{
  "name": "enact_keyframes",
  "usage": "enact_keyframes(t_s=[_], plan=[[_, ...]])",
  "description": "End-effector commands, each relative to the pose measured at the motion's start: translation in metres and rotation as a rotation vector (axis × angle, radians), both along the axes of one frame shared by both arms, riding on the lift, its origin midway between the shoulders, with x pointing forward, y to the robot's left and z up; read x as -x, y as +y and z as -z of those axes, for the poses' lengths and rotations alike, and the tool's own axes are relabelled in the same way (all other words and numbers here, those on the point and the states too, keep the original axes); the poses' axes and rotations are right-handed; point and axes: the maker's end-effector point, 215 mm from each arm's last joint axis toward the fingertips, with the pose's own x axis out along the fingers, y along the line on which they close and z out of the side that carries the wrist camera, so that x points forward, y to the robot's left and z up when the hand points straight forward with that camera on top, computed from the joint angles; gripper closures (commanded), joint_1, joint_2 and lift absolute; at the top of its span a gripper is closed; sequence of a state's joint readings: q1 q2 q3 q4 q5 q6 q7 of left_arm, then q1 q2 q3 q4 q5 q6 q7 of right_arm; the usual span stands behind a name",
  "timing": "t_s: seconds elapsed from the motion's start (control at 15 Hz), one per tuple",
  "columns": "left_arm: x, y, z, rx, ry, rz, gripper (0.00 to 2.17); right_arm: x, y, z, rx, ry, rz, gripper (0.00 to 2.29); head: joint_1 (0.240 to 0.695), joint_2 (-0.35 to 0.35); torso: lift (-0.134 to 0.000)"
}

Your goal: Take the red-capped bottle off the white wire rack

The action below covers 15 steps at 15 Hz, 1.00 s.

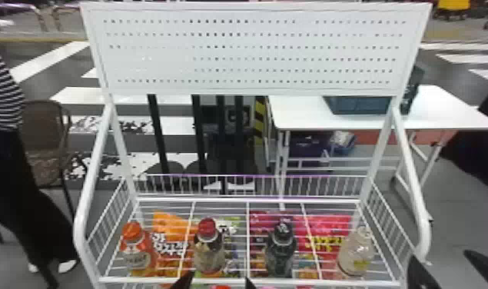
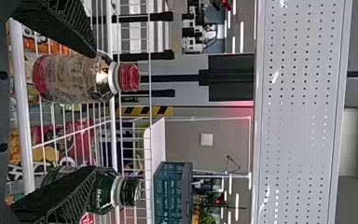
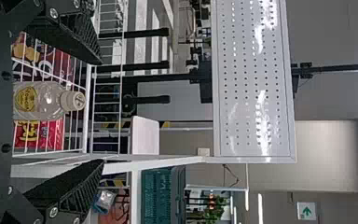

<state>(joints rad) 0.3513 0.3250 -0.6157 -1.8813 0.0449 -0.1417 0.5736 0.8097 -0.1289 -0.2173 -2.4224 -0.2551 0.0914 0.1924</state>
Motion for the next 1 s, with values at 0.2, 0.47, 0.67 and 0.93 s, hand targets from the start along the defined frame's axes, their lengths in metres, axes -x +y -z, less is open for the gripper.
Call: enact_keyframes(t_s=[0.2, 0.47, 0.67, 0.93], plan=[[-0.026, 0.007, 0.021, -0.009, 0.026, -0.031, 0.04, 0.004, 0.002, -0.003, 0.002, -0.009, -0.007, 0.14, 0.499, 0.000, 0.000], [-0.042, 0.013, 0.037, -0.017, 0.053, -0.045, 0.06, 0.006, 0.002, -0.006, 0.003, -0.012, -0.010, 0.14, 0.499, 0.000, 0.000], [-0.055, 0.017, 0.042, -0.020, 0.061, -0.048, 0.06, 0.006, 0.001, -0.006, 0.004, -0.012, -0.010, 0.14, 0.499, 0.000, 0.000], [-0.075, 0.023, 0.043, -0.019, 0.061, -0.065, 0.06, 0.006, -0.003, -0.010, 0.016, -0.018, -0.005, 0.14, 0.499, 0.000, 0.000]])
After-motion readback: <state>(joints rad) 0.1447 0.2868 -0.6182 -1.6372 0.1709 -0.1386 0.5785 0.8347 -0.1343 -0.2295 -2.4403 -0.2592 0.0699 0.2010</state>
